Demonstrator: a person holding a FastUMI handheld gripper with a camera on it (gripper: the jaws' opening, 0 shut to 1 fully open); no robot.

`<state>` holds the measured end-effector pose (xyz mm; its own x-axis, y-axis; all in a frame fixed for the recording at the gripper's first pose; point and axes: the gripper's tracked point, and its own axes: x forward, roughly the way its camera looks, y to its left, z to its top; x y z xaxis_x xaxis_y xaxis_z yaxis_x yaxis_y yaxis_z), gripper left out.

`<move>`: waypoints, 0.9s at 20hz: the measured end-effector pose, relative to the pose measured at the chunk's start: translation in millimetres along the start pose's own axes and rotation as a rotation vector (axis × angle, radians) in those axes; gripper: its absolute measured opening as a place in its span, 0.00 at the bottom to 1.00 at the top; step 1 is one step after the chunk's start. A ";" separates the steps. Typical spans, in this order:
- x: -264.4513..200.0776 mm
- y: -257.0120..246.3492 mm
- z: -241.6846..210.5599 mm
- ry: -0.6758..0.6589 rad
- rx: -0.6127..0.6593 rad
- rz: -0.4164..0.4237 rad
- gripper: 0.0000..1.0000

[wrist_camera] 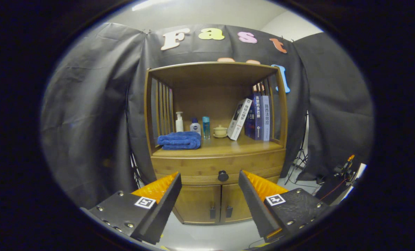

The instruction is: Pull open the drawer, take out the items inside it, and place them on the countertop above the cabinet.

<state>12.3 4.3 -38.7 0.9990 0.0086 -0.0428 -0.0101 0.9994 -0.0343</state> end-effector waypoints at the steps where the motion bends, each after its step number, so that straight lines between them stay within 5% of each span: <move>1: 2.3 -1.3 -1.7 -0.002 -0.007 -0.002 0.99; 9: 54.7 -13.8 -33.1 0.002 -0.059 -0.002 0.99; 13: 98.5 -7.3 -57.7 0.026 -0.054 0.084 0.99; 18: 148.6 -22.5 -104.8 0.029 -0.051 0.058 0.98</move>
<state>156.6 -20.5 -148.9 0.9951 0.0643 -0.0748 -0.0704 0.9941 -0.0823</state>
